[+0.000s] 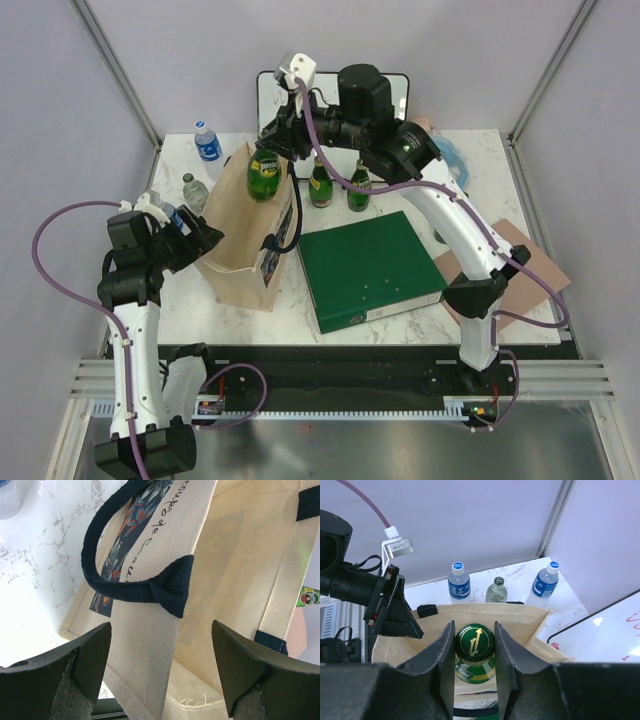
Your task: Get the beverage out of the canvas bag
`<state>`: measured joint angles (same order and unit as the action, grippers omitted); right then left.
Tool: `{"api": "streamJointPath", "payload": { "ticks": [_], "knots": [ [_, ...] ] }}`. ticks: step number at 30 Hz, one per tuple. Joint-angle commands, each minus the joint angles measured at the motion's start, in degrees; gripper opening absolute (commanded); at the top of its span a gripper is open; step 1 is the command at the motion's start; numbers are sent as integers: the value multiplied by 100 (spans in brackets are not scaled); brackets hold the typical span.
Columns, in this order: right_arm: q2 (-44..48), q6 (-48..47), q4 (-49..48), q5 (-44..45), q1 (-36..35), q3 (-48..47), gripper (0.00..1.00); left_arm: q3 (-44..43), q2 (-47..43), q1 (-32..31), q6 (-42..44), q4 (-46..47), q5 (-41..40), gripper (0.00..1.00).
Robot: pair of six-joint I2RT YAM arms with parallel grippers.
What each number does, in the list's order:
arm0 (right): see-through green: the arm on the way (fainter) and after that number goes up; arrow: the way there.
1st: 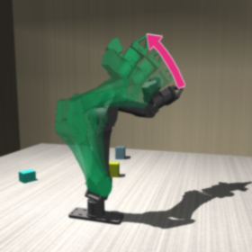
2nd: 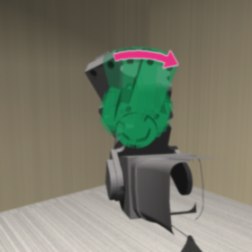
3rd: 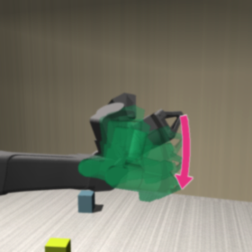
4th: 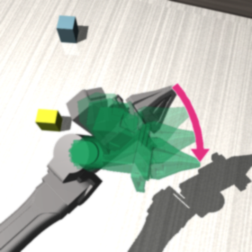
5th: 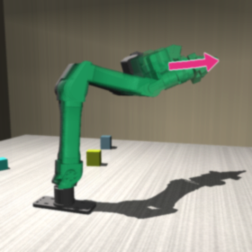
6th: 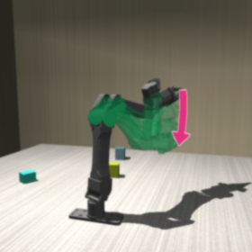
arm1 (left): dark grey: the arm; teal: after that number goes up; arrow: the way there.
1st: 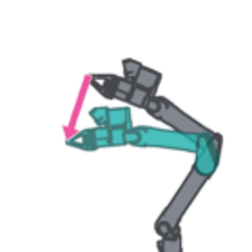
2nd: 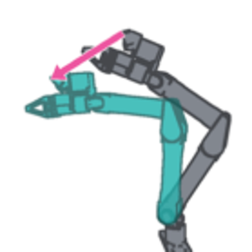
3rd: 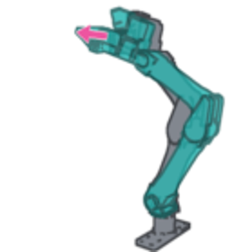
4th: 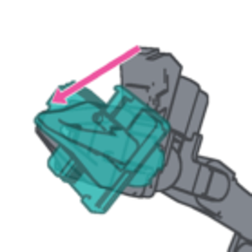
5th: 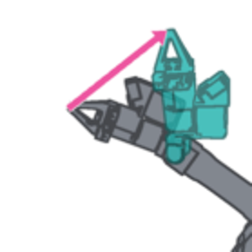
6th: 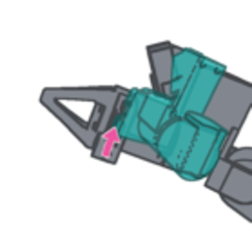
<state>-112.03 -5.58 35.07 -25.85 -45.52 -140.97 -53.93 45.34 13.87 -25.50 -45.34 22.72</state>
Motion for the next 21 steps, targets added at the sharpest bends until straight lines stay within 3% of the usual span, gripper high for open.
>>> {"api": "streamJointPath", "payload": {
  "ticks": [1,14,21],
  "knots": [
    [734,66,-1046,-114,244,-353,0,-126,-8,37,229,25,66,87],
    [1508,-268,-589,-166,1308,710,0,-478,-60,28,493,-80,-215,87],
    [2149,-207,-510,-298,2440,2160,0,-776,106,28,879,-36,-242,88]
  ]
}}
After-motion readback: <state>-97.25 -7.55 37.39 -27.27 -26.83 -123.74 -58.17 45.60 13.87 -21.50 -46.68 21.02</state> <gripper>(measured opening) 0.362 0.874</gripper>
